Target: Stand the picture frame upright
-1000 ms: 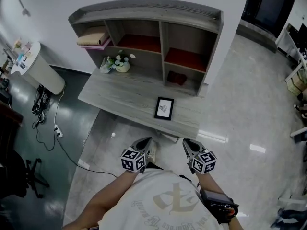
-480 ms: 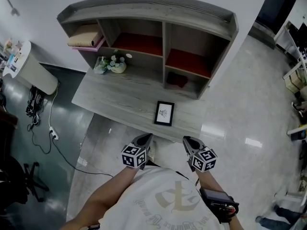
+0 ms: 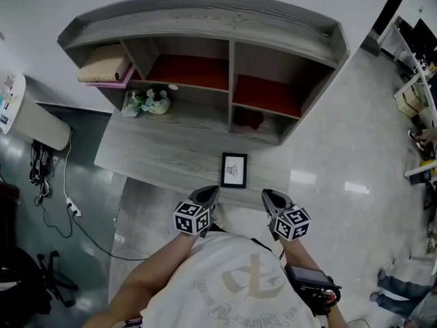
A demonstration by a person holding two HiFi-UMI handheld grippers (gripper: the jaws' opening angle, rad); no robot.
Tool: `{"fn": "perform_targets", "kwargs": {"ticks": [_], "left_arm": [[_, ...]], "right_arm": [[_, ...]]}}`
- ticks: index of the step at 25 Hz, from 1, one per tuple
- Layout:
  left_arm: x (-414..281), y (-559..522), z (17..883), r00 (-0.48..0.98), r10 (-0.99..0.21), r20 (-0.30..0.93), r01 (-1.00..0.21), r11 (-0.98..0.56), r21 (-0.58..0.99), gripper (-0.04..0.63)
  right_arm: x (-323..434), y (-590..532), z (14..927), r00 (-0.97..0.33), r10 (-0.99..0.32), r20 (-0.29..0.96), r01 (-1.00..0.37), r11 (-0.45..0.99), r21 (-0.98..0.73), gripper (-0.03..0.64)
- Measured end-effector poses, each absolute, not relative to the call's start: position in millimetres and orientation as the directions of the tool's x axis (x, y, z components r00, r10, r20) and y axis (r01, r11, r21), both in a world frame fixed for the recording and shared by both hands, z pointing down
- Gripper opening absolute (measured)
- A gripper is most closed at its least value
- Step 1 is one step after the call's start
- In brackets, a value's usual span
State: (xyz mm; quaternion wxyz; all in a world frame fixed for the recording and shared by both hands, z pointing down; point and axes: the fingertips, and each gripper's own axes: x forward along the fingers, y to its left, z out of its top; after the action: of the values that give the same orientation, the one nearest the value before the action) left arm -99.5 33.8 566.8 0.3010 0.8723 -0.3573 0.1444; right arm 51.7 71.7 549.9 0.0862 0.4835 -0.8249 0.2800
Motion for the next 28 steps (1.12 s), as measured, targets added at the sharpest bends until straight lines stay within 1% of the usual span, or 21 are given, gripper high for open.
{"fn": "perform_targets", "kwargs": {"ticks": [12, 18, 28], "left_arm": [[-121, -33, 582, 0.764, -0.432, 0.48, -0.635, -0.636, 0.438, 0.012], [-122, -50, 584, 0.787, -0.39, 0.478, -0.6, -0.665, 0.445, 0.012], [-122, -62, 600, 0.793, -0.345, 0.502, -0.587, -0.653, 0.479, 0.012]], "right_arm": [[31, 13, 555, -0.412, -0.798, 0.44, -0.896, 0.267, -0.354, 0.005], [33, -4, 559, -0.354, -0.812, 0.464, -0.916, 0.201, -0.348, 0.005], [33, -19, 571, -0.33, -0.798, 0.504, -0.923, 0.162, -0.349, 0.005]]}}
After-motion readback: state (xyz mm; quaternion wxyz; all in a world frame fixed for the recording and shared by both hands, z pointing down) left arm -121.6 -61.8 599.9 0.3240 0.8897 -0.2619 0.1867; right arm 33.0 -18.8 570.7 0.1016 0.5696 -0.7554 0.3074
